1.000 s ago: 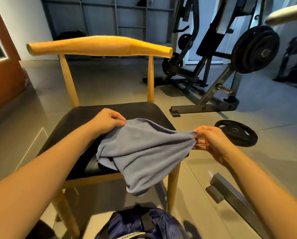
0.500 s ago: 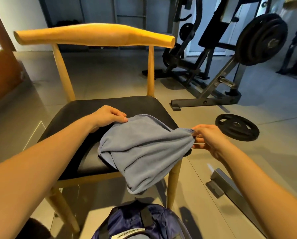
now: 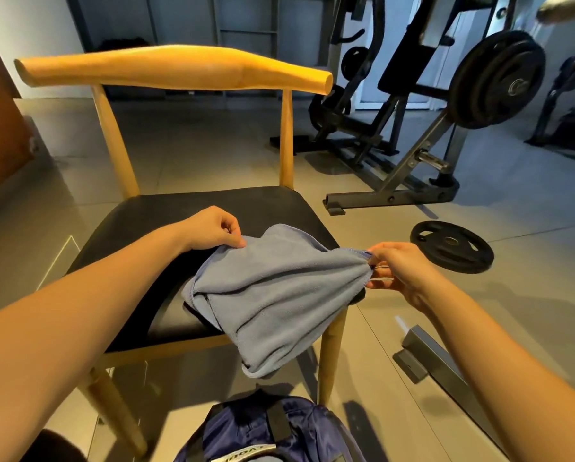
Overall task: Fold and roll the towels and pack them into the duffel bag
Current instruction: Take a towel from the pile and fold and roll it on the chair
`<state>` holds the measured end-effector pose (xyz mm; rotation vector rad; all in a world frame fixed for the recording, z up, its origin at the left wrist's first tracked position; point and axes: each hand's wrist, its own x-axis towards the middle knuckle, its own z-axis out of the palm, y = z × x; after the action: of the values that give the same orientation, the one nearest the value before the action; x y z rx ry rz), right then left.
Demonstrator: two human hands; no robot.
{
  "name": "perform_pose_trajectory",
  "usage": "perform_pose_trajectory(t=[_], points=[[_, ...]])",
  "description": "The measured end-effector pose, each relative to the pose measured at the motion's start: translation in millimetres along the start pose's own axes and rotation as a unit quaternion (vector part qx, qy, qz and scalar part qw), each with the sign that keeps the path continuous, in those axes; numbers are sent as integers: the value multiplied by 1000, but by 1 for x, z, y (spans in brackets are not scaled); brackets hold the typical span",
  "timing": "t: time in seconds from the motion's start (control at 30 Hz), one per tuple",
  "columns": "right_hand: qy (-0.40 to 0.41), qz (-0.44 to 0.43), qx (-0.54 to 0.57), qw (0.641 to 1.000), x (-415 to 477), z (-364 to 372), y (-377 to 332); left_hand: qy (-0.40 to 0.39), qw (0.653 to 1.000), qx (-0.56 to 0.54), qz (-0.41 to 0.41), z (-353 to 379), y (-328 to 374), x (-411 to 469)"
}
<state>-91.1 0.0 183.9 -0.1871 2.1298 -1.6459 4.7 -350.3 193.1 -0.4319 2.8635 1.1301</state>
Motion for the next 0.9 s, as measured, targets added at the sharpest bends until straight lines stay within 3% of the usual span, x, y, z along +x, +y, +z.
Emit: perform_pose_trajectory(t=[0.43, 0.63, 0.9], points=[[-12, -14, -20, 1000, -4, -7, 1, 14, 1000, 19, 5, 0, 4, 0], [-11, -16, -26, 999, -3, -6, 1, 76, 994, -79, 4, -2, 9, 1], [-13, -17, -35, 999, 2, -3, 4, -6, 990, -131, -57, -16, 5, 4]])
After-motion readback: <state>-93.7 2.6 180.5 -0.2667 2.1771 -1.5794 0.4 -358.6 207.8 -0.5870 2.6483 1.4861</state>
